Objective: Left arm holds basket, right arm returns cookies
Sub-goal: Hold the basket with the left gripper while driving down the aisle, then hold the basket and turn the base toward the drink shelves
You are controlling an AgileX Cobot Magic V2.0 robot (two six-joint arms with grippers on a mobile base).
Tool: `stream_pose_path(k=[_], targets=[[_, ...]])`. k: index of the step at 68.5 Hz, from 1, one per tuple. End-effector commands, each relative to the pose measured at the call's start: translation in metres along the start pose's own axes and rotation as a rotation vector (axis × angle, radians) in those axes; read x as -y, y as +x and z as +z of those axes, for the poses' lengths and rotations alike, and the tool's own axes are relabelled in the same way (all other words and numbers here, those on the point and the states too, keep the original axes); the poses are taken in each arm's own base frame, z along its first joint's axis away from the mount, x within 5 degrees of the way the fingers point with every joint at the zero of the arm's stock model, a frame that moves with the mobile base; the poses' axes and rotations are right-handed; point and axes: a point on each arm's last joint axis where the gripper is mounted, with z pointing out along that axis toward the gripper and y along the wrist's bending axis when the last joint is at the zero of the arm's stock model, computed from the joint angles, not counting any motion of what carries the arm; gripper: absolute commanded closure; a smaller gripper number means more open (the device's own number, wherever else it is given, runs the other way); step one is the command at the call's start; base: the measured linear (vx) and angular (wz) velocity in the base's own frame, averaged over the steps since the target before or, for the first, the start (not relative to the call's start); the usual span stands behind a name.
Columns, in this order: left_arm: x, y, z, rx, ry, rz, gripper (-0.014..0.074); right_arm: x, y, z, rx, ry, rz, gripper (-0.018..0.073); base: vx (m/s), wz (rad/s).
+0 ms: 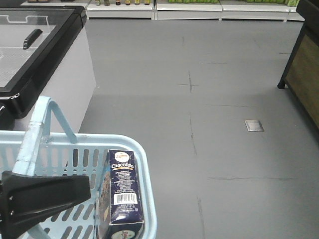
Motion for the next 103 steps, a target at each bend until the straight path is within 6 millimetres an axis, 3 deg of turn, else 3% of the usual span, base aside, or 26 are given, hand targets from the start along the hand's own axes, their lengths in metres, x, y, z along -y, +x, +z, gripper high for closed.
stream_pose_path(k=[1,103], targets=[[0.0125,-0.0095,-0.0039,0.071,0.058,-0.008,0.0603,-0.0001,-0.0066,-0.0010,0.083,0.000,-0.013,0.0567,0.41,-0.11],[0.0124,-0.0098,-0.0039,0.075,0.056,-0.008,0.0603,-0.0001,-0.0066,-0.0010,0.083,0.000,-0.013,0.0567,0.44,-0.02]])
